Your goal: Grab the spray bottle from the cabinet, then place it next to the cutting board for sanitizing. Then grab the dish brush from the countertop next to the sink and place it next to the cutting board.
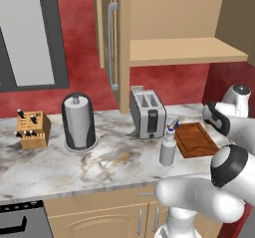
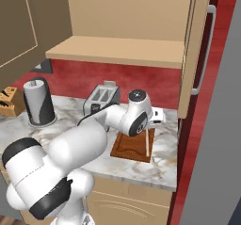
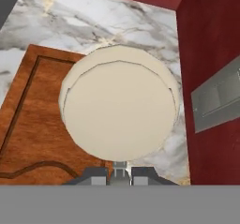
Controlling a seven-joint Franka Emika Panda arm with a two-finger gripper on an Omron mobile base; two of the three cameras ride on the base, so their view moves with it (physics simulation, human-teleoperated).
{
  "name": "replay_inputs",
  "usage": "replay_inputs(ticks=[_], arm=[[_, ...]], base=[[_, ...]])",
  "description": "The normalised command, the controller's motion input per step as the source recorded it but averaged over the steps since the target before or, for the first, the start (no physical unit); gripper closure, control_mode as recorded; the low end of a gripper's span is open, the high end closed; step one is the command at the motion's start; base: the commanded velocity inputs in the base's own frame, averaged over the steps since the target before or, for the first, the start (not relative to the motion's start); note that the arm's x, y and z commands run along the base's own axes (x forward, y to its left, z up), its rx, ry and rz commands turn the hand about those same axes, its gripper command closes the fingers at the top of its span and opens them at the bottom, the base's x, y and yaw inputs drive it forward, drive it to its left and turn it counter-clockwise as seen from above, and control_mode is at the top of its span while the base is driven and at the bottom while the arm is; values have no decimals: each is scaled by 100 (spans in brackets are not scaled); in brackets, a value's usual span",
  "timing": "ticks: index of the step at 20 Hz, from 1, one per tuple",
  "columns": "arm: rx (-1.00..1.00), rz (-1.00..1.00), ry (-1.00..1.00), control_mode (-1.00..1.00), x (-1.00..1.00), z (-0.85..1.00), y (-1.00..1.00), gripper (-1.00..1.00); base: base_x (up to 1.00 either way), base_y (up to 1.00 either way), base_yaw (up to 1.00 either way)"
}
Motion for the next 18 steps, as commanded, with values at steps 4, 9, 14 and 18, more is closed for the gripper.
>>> replay_inputs(ticks=[4, 9, 14, 18], arm=[[0, 0, -1, -100, 26, -30, -13, 100], [0, 0, 0, -100, 25, -30, -21, 100], [0, 0, 0, -100, 25, -38, -7, 100], [0, 0, 0, -100, 26, -35, -3, 100]], base=[[0, 0, 0], [0, 0, 0], [0, 0, 0], [0, 0, 0]])
